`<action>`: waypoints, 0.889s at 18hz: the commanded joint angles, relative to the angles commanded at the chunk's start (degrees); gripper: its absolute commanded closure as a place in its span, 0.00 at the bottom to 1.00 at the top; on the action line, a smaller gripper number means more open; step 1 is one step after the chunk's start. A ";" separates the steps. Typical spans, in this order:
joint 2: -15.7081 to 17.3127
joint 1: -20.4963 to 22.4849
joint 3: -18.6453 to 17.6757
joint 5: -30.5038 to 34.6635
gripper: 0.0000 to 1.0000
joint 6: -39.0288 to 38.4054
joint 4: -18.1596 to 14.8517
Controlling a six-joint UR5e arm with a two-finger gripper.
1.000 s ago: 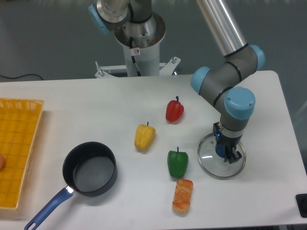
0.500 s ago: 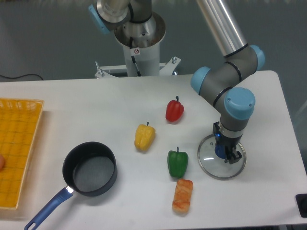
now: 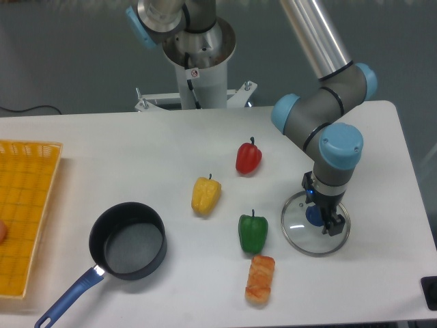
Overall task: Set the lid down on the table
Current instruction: 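Raise the gripper up off the lid knob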
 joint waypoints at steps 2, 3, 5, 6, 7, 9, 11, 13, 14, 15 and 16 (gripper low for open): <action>1.67 0.09 -1.05 1.31 0.00 -0.09 -0.35; 2.11 0.26 -1.58 2.28 0.00 -0.52 -0.35; 2.46 0.26 -1.59 2.20 0.00 -1.75 -0.09; 2.46 0.26 -1.15 2.02 0.00 -2.28 -0.26; 2.55 0.35 -1.14 1.76 0.00 -1.85 -0.26; 2.73 0.35 -0.79 1.15 0.00 -1.67 -0.44; 3.69 0.09 -0.70 0.36 0.00 -1.76 -0.53; 4.04 0.17 0.08 0.26 0.00 -1.76 -0.70; 4.13 0.18 0.52 0.35 0.00 -1.76 -0.97; 4.40 0.26 0.61 0.44 0.00 -1.76 -1.92; 4.92 0.26 0.53 0.61 0.00 -1.85 -2.72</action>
